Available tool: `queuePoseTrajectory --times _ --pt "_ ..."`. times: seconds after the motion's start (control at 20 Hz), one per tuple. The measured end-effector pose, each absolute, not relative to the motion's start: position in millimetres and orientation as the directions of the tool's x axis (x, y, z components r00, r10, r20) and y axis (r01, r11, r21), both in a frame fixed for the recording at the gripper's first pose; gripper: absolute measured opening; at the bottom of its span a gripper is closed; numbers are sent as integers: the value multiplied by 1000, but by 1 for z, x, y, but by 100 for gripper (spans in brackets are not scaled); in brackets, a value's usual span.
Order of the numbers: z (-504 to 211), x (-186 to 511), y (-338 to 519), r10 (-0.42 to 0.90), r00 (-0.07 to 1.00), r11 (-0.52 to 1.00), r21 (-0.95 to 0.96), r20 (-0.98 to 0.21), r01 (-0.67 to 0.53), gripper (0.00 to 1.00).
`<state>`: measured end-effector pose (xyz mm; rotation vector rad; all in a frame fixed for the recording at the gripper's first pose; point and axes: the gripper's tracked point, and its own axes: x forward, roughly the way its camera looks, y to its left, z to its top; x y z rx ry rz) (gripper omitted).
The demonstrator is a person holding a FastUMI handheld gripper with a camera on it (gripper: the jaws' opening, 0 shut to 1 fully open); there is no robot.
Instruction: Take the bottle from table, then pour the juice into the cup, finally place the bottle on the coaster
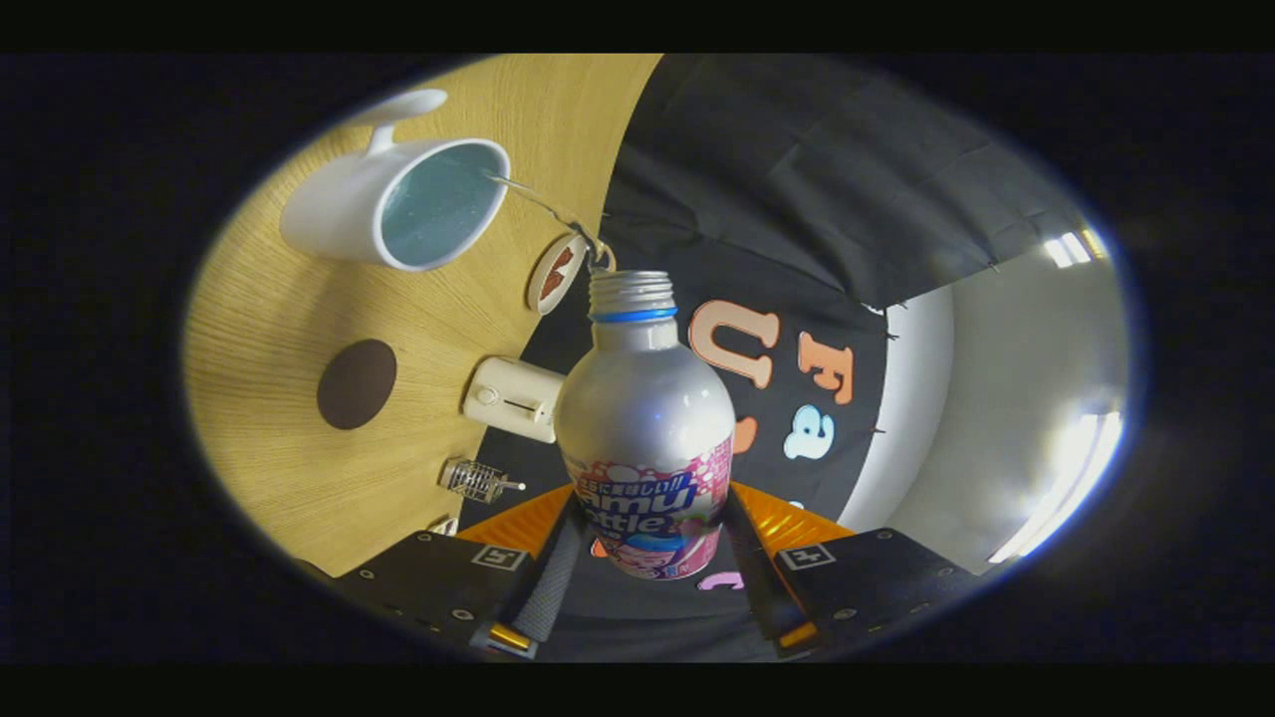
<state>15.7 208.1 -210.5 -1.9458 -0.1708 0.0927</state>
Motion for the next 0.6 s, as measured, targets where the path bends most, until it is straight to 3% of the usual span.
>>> queuePoseTrajectory --times 0.6 --pt "-221 14 213 199 980 -419 -901 27 110 76"
